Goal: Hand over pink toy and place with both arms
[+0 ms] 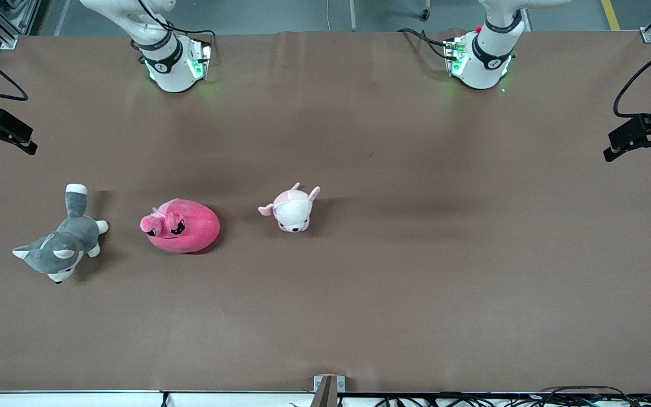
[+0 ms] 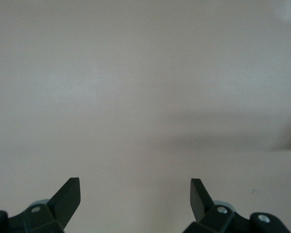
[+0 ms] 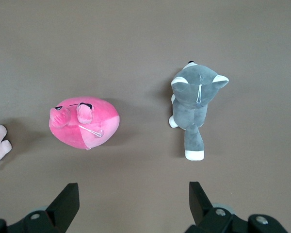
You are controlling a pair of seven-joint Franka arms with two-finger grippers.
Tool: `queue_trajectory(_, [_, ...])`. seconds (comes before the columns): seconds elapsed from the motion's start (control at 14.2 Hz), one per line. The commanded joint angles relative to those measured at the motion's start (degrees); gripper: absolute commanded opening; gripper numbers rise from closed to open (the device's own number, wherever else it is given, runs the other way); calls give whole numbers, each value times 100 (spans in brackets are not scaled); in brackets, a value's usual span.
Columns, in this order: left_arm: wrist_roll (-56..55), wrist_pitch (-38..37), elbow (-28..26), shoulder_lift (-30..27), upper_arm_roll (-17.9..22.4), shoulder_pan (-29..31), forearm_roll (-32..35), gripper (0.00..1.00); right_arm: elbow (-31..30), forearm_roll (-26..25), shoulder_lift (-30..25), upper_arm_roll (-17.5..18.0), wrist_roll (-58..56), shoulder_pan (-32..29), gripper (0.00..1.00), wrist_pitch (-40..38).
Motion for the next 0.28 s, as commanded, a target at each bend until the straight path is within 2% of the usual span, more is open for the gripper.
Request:
queue_trajectory(0.0, [56,-40,59,-34,14,3,-96,100,-47,-95,-113,18,-25,3,100,28])
queue_trajectory(0.21, [48,-40,59,-34,14,-5,-96,100,-56,-95,-113,18,-25,-6,100,19])
